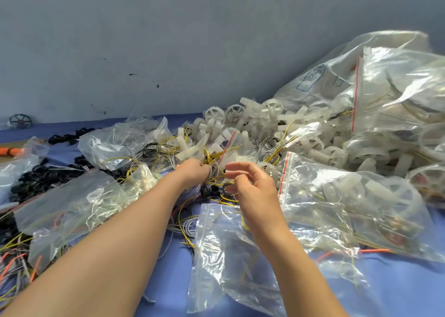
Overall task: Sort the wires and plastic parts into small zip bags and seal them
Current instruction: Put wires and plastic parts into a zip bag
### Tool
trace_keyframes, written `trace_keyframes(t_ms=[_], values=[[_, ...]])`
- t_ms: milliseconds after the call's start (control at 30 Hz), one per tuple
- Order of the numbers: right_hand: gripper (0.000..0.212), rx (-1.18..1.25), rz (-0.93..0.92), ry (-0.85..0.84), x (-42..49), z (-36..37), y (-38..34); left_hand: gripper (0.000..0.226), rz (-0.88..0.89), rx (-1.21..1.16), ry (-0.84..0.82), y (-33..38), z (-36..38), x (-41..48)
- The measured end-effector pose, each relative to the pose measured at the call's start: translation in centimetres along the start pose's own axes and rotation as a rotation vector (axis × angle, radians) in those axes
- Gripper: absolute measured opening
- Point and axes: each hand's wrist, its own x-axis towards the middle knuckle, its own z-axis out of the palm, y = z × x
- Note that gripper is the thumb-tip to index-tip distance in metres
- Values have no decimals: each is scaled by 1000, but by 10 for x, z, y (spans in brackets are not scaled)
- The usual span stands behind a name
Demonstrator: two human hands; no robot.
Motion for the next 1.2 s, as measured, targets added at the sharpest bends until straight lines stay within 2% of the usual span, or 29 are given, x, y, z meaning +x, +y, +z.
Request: trace_keyframes(t_ms=[167,233,400,467,533,667,733,800,900,1000,1100,1200], values=[[36,51,15,41,-2,1,-5,39,37,-102,14,0,5,-11],[34,46,16,43,-7,2,-5,34,46,-265,91,2,0,-22],[34,17,1,7,-24,12,-11,22,33,-811,446,0,-12,-79],[32,-13,1,-7,-33,17,-10,11,-8,-995,493,-7,-13,-105],[31,-48,12,-28,-42,23,-8,7,-18,-1057,479,-17,-12,-126],[32,-121,47,-135,-53,40,-6,10,20,-640,495,-43,-4,-155],[29,-171,79,-193,-53,47,-3,11,0,-618,519,-55,-5,-163],[25,-237,119,-217,-50,52,4,14,-52,-805,510,-62,-13,-166],[19,-249,205,-250,-46,61,10,17,-108,-1217,375,-63,-24,-169],[31,-135,262,-270,-40,72,6,16,-114,-1407,281,-61,-28,-173],[23,77,266,-243,-39,76,-6,15,-122,-1443,200,-65,-32,-177],[22,181,252,-204,-38,72,-14,16,-218,-1342,183,-73,-31,-180]])
